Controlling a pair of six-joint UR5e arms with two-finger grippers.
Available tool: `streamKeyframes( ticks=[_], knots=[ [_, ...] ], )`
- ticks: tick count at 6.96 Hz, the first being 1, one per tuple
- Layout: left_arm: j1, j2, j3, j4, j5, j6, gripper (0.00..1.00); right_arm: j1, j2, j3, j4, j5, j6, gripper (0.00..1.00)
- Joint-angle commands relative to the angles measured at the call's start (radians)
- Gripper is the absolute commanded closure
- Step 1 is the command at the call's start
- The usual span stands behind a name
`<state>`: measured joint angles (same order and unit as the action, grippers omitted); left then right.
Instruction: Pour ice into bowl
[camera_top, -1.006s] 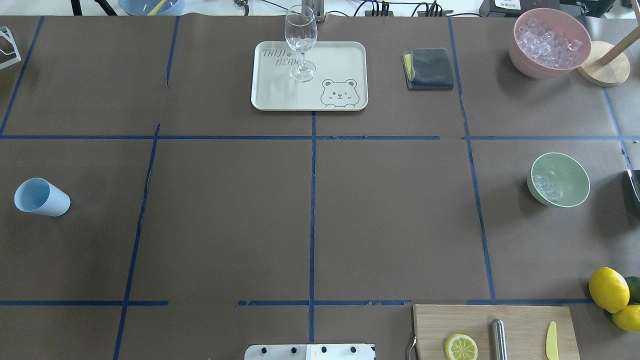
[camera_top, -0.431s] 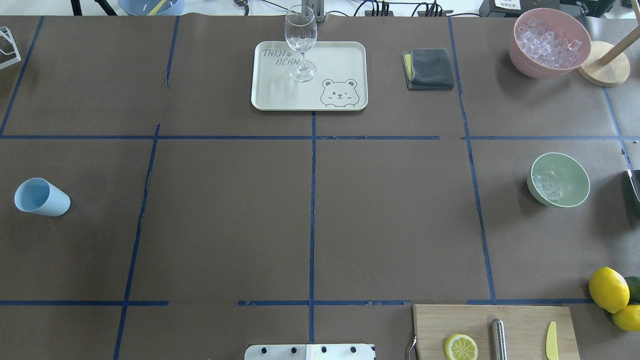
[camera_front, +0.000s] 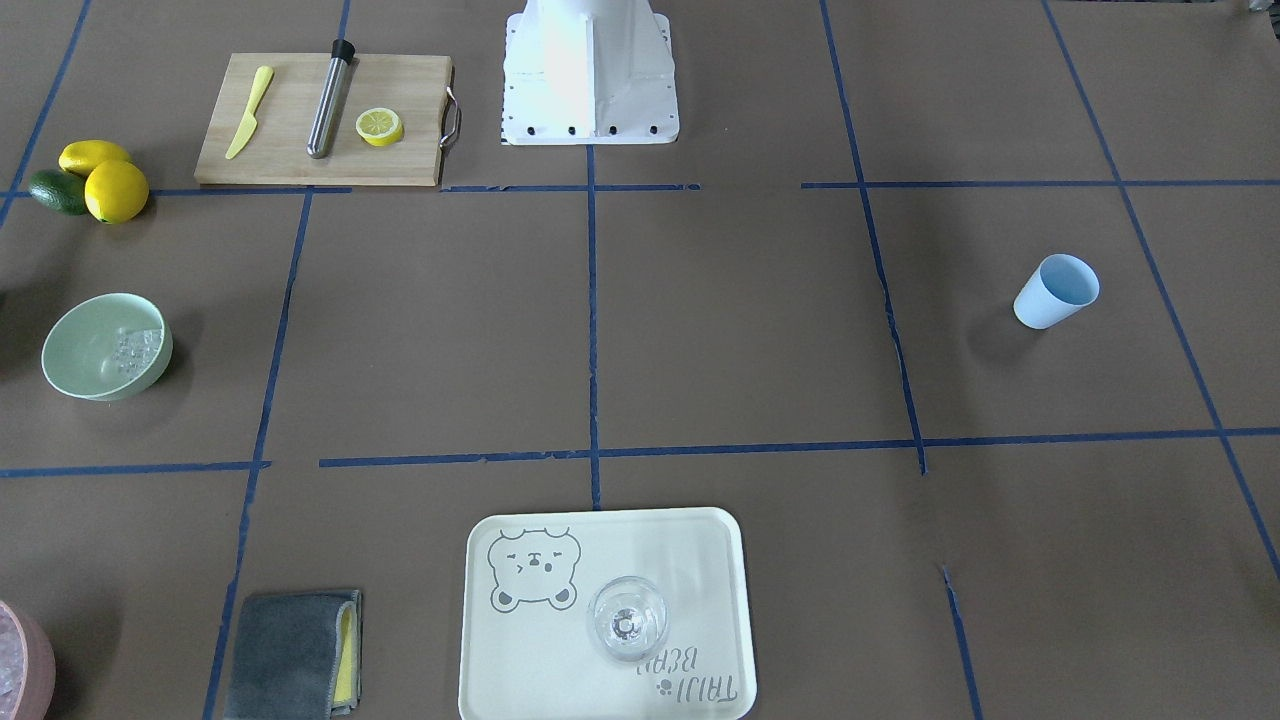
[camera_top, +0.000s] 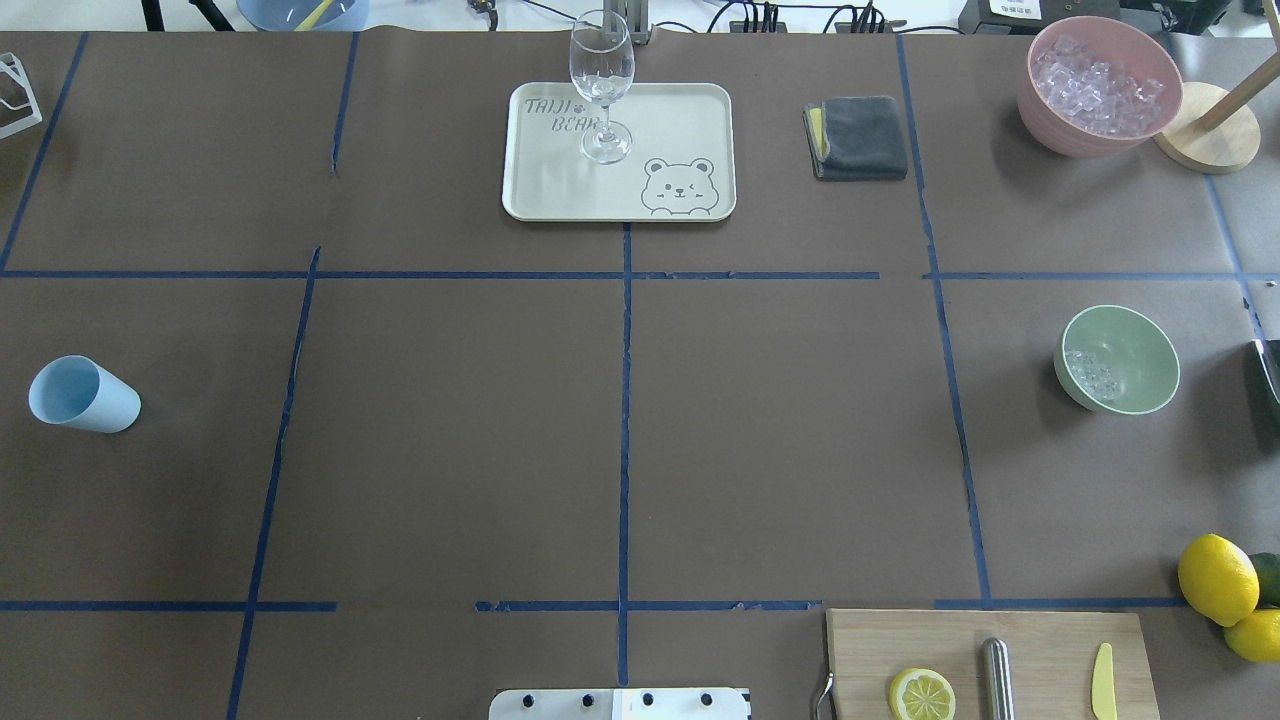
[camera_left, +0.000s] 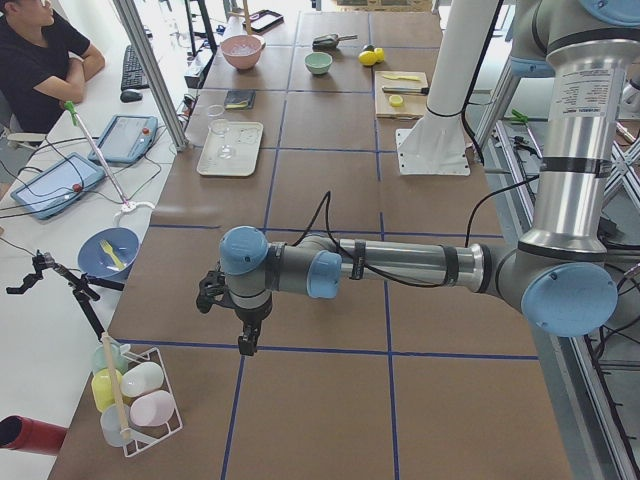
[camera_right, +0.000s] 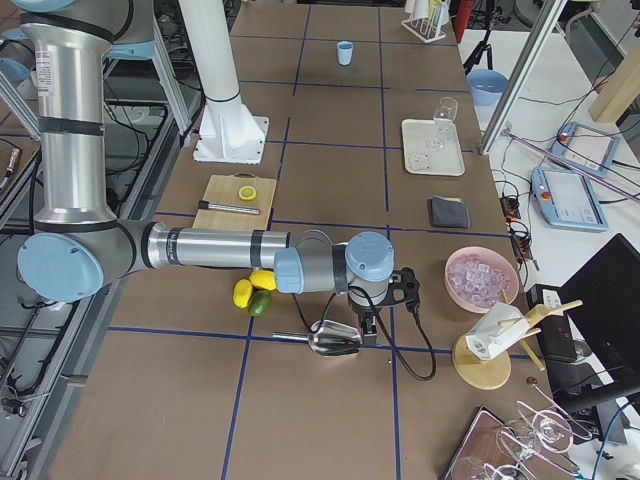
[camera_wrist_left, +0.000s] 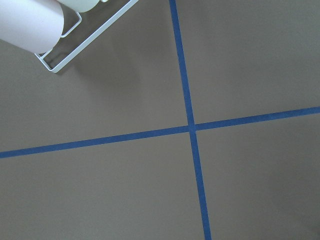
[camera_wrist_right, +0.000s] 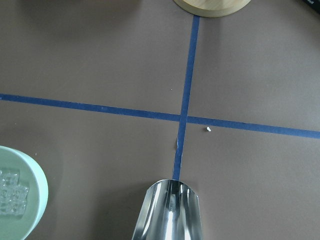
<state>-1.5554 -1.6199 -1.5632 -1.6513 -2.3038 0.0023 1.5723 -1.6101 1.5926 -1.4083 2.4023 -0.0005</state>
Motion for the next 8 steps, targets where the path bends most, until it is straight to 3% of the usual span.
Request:
streamKeyframes(
  ticks=[1,8],
  knots=[
    [0.000,0.000,-0.001,-0.002,0.000,-0.027,0.00,0.000,-0.002,-0.037,0.094,-0.002,0.083,0.00],
    [0.002,-0.006,-0.002,-0.004,0.000,-0.035,0.00,0.000,-0.004,-0.037,0.094,-0.002,0.157,0.00]
  ],
)
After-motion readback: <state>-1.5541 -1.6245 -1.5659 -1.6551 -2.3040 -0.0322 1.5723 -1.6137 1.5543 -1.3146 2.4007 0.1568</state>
